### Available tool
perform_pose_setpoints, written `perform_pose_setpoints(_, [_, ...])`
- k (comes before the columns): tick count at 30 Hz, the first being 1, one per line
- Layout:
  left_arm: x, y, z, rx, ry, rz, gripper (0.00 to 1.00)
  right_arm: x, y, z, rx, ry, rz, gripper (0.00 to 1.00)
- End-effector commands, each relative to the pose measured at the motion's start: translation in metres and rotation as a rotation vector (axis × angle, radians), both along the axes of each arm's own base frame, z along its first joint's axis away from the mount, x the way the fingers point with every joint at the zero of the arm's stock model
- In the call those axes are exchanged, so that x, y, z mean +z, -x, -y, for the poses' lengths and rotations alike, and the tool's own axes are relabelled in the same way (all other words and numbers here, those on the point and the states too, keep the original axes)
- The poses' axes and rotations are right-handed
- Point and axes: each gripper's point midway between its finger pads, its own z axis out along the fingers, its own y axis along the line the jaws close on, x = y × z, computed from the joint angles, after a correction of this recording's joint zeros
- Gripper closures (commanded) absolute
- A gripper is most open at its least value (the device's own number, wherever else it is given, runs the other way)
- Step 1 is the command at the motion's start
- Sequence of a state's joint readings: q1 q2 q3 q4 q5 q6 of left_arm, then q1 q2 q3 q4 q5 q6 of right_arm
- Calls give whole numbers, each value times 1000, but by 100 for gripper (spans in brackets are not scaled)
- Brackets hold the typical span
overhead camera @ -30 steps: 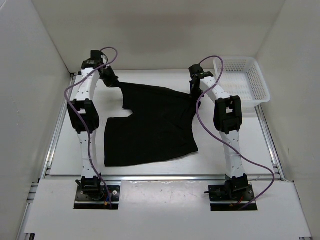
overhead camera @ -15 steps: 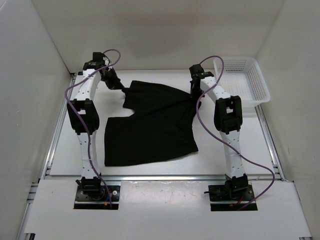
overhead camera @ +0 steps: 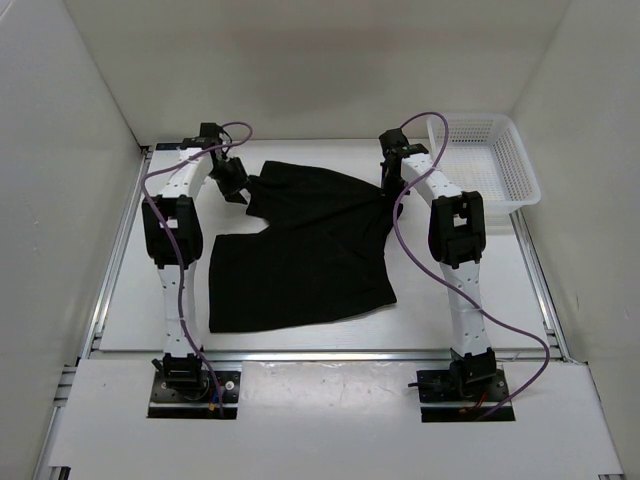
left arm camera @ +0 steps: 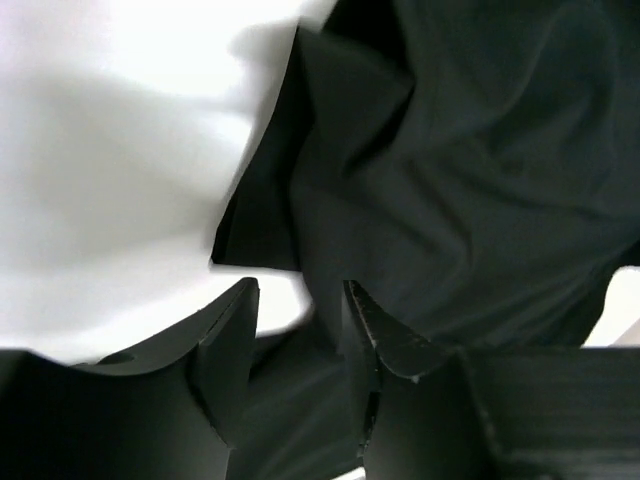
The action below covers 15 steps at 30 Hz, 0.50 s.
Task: Fold and stack the shorts
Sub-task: Flatten the shorts out
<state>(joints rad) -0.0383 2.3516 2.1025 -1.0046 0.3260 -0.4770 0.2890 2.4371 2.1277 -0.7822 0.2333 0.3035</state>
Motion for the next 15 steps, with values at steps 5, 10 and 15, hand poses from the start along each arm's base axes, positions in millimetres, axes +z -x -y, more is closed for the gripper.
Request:
perform_pose_setpoints(5, [5, -44, 13, 2, -27, 112, 49, 25, 0, 5, -4, -8, 34, 100])
perform_pose_setpoints(10, [-5, -52, 18, 3, -31, 112, 83, 26, 0, 5, -4, -8, 35, 100])
perform_pose_setpoints(15, [13, -49, 13, 17, -58, 139, 90, 23, 3, 6, -4, -6, 26, 100])
